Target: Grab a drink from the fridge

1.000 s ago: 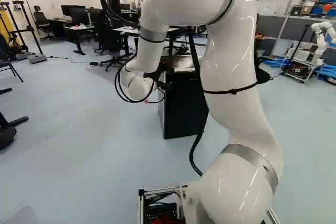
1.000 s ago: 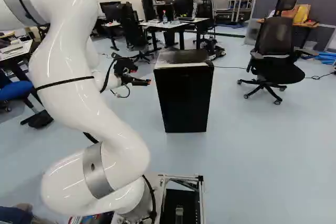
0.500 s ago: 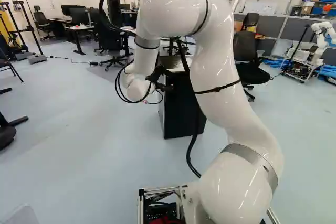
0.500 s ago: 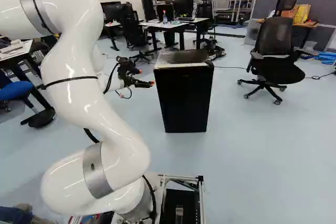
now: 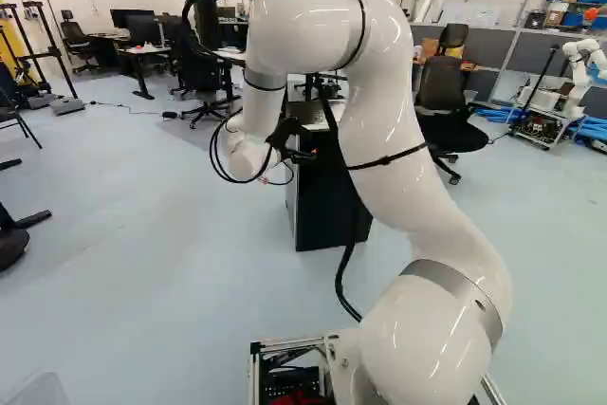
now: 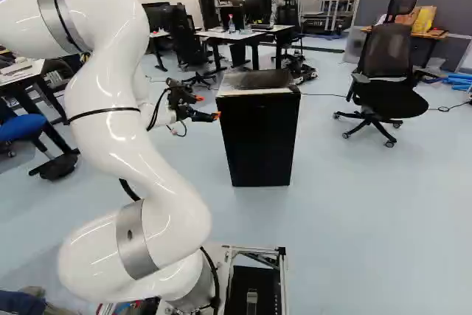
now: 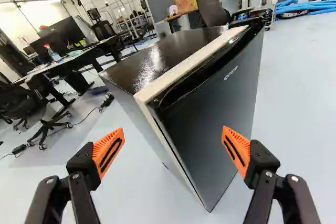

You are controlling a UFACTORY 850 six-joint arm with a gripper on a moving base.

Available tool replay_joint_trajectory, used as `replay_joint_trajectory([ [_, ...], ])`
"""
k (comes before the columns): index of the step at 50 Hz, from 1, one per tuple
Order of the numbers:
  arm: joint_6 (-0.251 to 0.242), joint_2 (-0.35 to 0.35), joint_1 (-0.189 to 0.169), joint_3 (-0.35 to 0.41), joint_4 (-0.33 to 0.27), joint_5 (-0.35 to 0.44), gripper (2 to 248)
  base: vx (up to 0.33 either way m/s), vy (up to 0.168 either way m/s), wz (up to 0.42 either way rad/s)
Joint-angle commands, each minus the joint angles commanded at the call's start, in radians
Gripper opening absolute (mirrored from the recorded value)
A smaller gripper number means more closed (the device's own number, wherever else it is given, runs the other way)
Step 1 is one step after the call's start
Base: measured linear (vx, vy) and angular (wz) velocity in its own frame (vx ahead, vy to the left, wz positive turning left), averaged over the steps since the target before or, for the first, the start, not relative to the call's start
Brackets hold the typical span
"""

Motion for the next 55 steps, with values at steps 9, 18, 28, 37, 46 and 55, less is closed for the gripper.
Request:
replay_joint_trajectory([
  [9,0.0,-0.01,-0.006,-0.016,0.0,0.0,247,0.0,0.0,0.0],
  [18,0.0,-0.017,-0.017,-0.028,0.0,0.0,247,0.0,0.0,0.0],
  [28,0.0,-0.026,-0.03,-0.041,0.0,0.0,247,0.0,0.0,0.0],
  [37,0.0,-0.051,-0.04,-0.057,0.0,0.0,247,0.0,0.0,0.0],
  [46,0.0,-0.083,-0.049,-0.077,0.0,0.0,247,0.0,0.0,0.0],
  [55,0.0,-0.088,-0.052,-0.081,0.0,0.0,247,0.0,0.0,0.0],
])
